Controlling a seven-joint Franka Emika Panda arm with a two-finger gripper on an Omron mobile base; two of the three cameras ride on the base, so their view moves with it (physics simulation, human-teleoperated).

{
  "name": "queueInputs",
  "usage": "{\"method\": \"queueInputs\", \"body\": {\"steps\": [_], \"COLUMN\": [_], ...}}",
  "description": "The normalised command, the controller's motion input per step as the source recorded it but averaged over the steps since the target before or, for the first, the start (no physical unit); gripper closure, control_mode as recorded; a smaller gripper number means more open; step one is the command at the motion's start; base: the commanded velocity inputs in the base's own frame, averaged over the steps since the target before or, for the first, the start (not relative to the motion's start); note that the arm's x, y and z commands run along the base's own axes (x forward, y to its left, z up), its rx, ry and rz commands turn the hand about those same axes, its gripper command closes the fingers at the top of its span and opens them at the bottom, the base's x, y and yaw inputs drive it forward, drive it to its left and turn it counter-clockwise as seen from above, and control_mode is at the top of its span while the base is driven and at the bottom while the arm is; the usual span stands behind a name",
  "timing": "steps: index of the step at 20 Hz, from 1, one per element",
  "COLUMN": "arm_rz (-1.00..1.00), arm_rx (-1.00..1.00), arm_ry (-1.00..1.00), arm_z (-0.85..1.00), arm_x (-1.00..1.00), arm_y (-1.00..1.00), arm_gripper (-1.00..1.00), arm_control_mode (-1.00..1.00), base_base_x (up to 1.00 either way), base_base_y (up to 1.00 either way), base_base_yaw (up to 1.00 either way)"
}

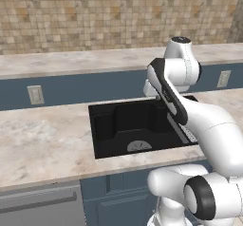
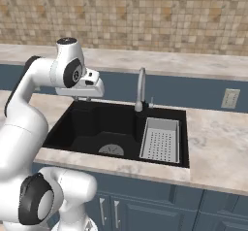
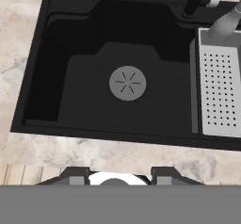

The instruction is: Navigate to the electric kettle.

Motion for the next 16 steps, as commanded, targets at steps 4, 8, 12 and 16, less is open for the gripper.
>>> {"method": "queueInputs", "body": {"steps": [4, 8, 12, 16], "arm_rz": [0.00, 0.00, 0.00, 0.00], "arm_rx": [0.00, 0.00, 0.00, 0.00], "arm_ry": [0.00, 0.00, 0.00, 0.00], "arm_z": [0.00, 0.00, 0.00, 0.00], "arm_x": [0.00, 0.00, 0.00, 0.00], "arm_y": [0.00, 0.00, 0.00, 0.00], "arm_gripper": [-1.00, -1.00, -1.00, -1.00], "arm_control_mode": [1.00, 1.00, 1.00, 1.00], "base_base_x": [0.00, 0.00, -0.33, -0.89], "base_base_y": [0.00, 0.00, 0.00, 0.00], "base_base_yaw": [0.00, 0.00, 0.02, 0.21]}}
